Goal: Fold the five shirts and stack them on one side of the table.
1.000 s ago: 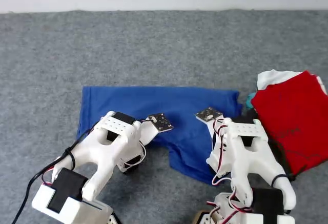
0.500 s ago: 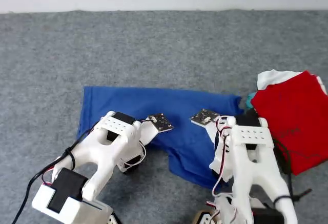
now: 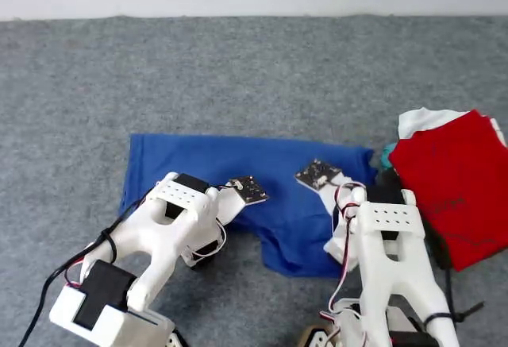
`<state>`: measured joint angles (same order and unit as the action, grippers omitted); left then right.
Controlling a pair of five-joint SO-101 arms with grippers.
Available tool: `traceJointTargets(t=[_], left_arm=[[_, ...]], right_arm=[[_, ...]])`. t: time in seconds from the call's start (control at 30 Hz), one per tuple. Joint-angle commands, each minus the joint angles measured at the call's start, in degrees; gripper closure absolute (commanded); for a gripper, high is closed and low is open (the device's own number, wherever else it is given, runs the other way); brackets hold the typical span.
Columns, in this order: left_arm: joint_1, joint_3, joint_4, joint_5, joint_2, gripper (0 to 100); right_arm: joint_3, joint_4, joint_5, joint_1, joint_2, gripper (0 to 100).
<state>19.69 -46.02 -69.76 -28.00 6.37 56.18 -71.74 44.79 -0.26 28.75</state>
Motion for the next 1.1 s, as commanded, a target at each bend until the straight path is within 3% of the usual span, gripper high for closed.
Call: traceJointTargets(t=[0.0, 0.3, 0.63, 0.8, 1.07], left_arm=[[1.4, -2.9, 1.8, 0.6, 0.9, 91], [1.4, -2.9, 1.8, 0.6, 0.9, 91], [1.4, -2.9, 1.8, 0.6, 0.9, 91], [1.4, -2.9, 1.8, 0.6, 0.9, 91], [1.4, -2.9, 1.8, 0.6, 0.9, 91]], right_arm=[[-0.4, 5.5, -3.7, -0.8, 1.2, 98.7], [-0.6, 13.7, -14.8, -10.2, 1.2, 98.7], [-5.6, 19.0, -20.3, -9.9, 1.1, 98.7], [-5.7, 21.4, -25.2, -5.9, 1.1, 98.7], [-5.5, 21.5, -25.7, -4.2, 1.1, 98.8]])
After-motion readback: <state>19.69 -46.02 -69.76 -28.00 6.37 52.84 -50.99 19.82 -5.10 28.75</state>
